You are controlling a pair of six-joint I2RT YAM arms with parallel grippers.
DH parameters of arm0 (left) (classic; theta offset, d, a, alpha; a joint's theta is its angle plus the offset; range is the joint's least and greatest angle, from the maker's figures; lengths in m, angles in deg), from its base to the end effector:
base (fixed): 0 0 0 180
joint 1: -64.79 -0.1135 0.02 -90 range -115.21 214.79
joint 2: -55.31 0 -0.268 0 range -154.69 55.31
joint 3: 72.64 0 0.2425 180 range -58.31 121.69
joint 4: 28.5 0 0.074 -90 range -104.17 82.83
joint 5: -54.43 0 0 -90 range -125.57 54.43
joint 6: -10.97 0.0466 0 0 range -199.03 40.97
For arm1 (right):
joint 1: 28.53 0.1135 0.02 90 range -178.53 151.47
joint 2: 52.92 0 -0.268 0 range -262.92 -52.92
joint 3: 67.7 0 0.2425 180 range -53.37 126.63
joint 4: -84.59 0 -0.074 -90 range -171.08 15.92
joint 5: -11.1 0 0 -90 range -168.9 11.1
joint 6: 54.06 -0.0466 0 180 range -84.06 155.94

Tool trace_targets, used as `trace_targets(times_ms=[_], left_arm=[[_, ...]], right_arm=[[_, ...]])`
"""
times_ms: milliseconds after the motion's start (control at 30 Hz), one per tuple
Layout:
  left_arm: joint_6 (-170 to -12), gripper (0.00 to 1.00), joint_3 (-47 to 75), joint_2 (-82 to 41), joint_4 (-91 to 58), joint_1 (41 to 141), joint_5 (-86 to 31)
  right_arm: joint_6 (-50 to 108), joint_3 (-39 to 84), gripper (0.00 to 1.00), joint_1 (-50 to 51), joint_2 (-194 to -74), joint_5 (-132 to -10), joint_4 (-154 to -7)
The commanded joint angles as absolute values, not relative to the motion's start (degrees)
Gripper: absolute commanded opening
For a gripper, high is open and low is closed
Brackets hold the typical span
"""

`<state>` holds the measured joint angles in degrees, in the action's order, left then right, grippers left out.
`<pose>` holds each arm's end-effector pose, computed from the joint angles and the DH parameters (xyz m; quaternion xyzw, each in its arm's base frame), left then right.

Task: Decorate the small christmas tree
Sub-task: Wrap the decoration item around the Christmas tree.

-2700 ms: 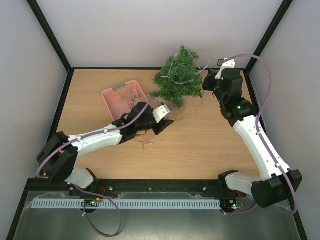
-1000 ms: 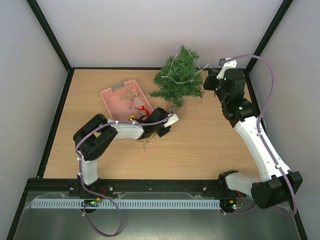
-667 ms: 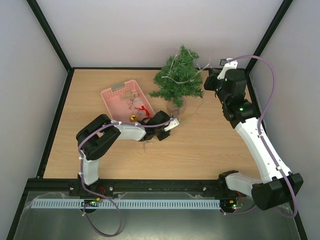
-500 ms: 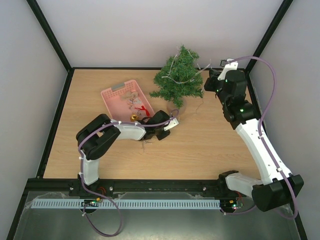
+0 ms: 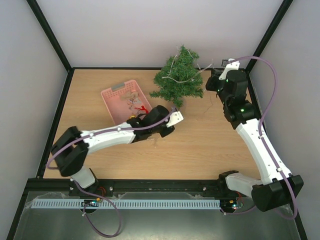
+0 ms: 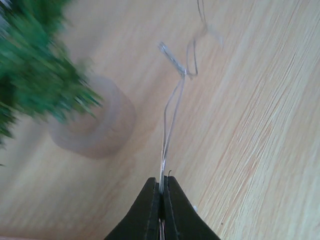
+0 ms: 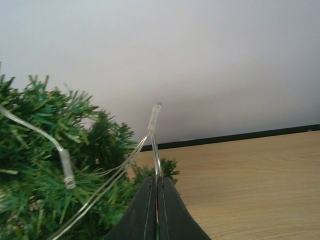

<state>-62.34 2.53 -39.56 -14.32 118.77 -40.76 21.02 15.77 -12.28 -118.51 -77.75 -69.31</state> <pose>0.2216 -0.2976 0.2317 0.4925 0.7315 -0.1124 0.4580 0.2488 0.0735 0.4148 -0.0153 0.7558 0.1832 0.6285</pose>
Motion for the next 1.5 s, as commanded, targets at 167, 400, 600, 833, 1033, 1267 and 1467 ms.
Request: trace_targets(times_ms=[167, 400, 600, 833, 1033, 1267, 1467], left_arm=[[-64.1, 0.02, 13.4, -25.7, -5.4, 118.9, -37.2], [-64.3, 0.02, 21.7, -22.0, -4.7, 118.9, -35.4], [-64.1, 0.02, 27.6, -21.5, -7.0, 117.9, -36.0], [-68.8, 0.02, 33.9, -23.8, -10.6, 113.9, -32.2], [-69.0, 0.02, 40.2, -26.9, -12.6, 110.5, -30.0], [-69.3, 0.02, 44.0, -28.8, -14.5, 108.3, -26.3], [-68.7, 0.02, 45.9, -30.0, -16.8, 107.3, -24.9]], right_arm=[[20.2, 17.5, 0.02, -16.5, -119.4, -75.0, -70.0], [20.7, 22.2, 0.02, -16.9, -123.1, -74.9, -68.5], [18.7, 23.2, 0.02, -17.1, -125.5, -74.0, -69.8], [17.5, 28.6, 0.02, -17.7, -129.7, -71.3, -69.8], [14.9, 31.8, 0.03, -18.9, -133.3, -68.9, -70.1], [13.7, 33.1, 0.03, -19.2, -136.8, -65.9, -70.3], [14.7, 35.2, 0.04, -19.2, -139.1, -65.4, -68.0]])
